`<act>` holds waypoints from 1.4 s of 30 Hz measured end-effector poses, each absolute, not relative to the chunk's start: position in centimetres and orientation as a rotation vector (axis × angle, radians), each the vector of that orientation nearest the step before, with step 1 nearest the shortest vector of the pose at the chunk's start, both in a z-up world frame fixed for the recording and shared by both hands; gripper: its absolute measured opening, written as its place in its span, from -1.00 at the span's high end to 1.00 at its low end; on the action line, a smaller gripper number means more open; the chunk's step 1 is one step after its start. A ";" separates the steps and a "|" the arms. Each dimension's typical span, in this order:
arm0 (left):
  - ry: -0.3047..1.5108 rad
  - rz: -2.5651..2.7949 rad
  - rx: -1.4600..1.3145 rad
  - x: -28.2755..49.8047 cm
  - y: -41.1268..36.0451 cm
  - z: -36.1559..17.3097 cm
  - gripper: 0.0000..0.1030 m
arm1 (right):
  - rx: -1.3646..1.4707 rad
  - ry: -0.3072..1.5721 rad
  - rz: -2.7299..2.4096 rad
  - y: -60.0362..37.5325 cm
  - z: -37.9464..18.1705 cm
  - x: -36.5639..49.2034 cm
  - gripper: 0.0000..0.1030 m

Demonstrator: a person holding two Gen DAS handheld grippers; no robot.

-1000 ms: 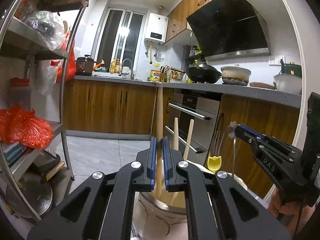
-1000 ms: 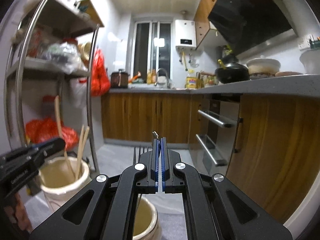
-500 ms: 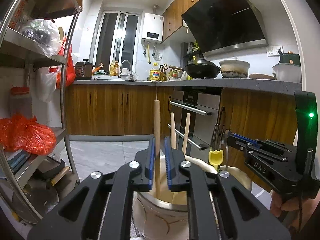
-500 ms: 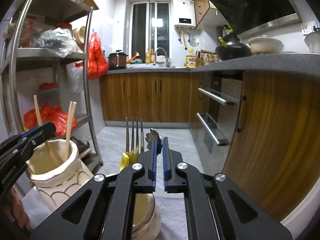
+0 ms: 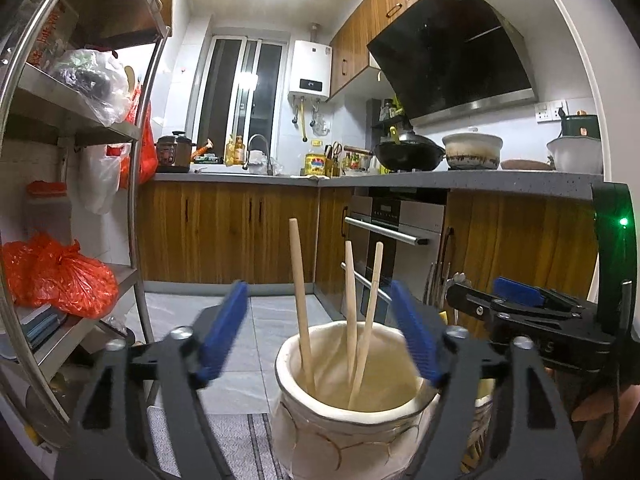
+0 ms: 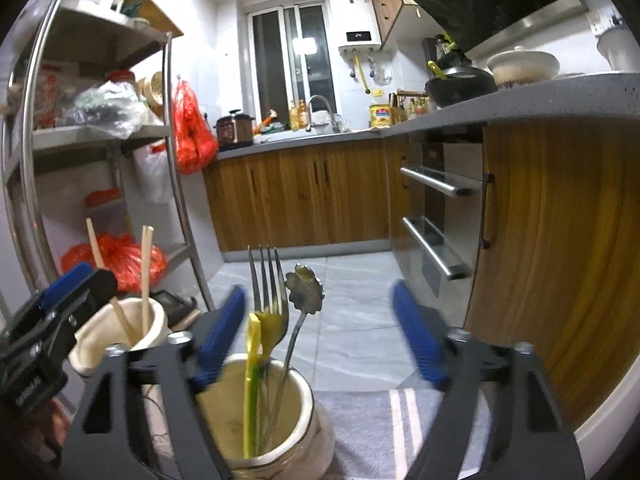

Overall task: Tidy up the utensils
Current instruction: 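Open both grippers to release the utensils and pull back from the holder, then lower the right gripper onto a gold fork on the cloth and close it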

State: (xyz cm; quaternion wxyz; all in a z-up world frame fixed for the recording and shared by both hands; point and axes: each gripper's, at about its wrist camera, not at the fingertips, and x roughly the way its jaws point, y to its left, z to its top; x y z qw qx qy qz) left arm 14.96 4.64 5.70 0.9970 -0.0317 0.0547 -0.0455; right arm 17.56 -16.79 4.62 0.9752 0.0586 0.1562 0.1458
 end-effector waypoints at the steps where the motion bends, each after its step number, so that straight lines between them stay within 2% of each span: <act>1: 0.101 -0.091 -0.066 14.8 4.7 5.7 -0.65 | 0.124 0.310 0.295 -16.9 4.7 17.5 -0.84; 3: 0.087 -0.089 -0.067 14.6 4.7 5.9 -0.84 | 0.130 0.298 0.292 -17.0 5.1 17.3 -0.88; 5: 0.078 -0.088 -0.063 14.5 4.6 5.9 -0.88 | 0.119 0.296 0.287 -17.0 5.4 17.1 -0.90; 13: 0.067 -0.077 -0.060 14.2 4.4 7.1 -0.89 | 0.049 0.292 0.275 -16.8 8.5 14.6 -0.90; 23: 0.135 -0.053 -0.037 12.7 3.7 11.2 -0.89 | 0.064 0.223 0.281 -18.3 10.7 11.4 -0.90; 31: 0.234 -0.087 -0.045 9.7 3.1 11.6 -0.89 | 0.124 0.277 0.294 -20.4 9.5 10.2 -0.90; 42: 0.333 -0.108 -0.052 5.2 2.9 8.6 -0.89 | 0.184 0.442 0.336 -21.8 5.3 9.8 -0.90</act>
